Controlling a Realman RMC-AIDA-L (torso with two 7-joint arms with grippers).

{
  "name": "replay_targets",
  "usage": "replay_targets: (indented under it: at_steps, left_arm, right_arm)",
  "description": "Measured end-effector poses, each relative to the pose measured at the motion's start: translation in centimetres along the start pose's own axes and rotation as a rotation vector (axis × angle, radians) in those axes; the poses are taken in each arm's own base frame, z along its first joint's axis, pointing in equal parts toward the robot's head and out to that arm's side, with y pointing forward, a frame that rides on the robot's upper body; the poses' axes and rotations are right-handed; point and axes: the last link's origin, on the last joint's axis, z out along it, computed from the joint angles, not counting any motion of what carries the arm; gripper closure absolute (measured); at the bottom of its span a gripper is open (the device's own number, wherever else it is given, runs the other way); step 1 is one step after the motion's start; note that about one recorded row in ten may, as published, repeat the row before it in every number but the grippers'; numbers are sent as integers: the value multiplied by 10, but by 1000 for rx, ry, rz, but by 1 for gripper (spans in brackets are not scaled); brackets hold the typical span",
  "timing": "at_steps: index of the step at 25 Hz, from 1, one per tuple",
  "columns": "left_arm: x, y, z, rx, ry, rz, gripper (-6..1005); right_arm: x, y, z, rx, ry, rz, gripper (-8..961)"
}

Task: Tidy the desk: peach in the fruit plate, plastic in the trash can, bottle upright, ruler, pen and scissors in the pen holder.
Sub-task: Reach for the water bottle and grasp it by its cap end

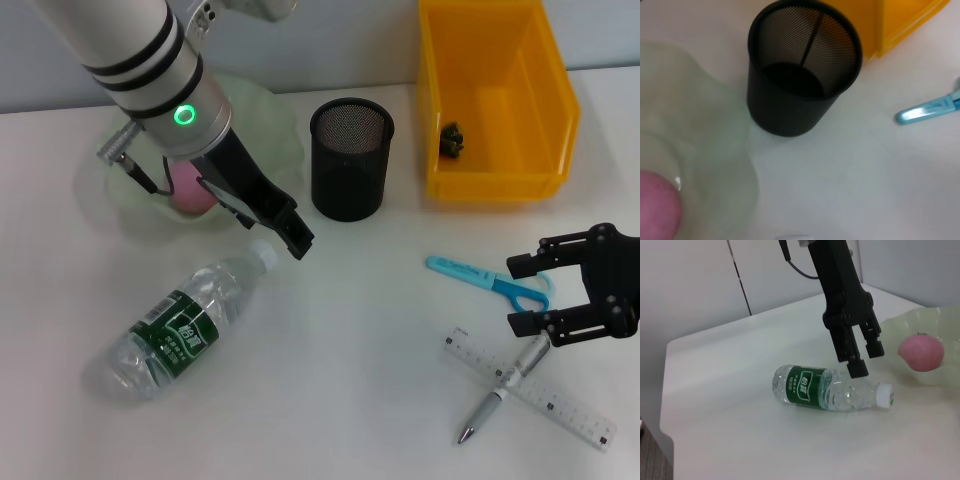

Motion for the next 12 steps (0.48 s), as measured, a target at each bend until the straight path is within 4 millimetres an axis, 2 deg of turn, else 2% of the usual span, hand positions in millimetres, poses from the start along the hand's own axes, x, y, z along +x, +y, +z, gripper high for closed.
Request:
replay_targets:
  at_steps: [12]
  left_arm:
    - [-5,-9,16,39,-9,-6,215]
  right_arm:
    - [-1,1,1,-2,3,-3,243]
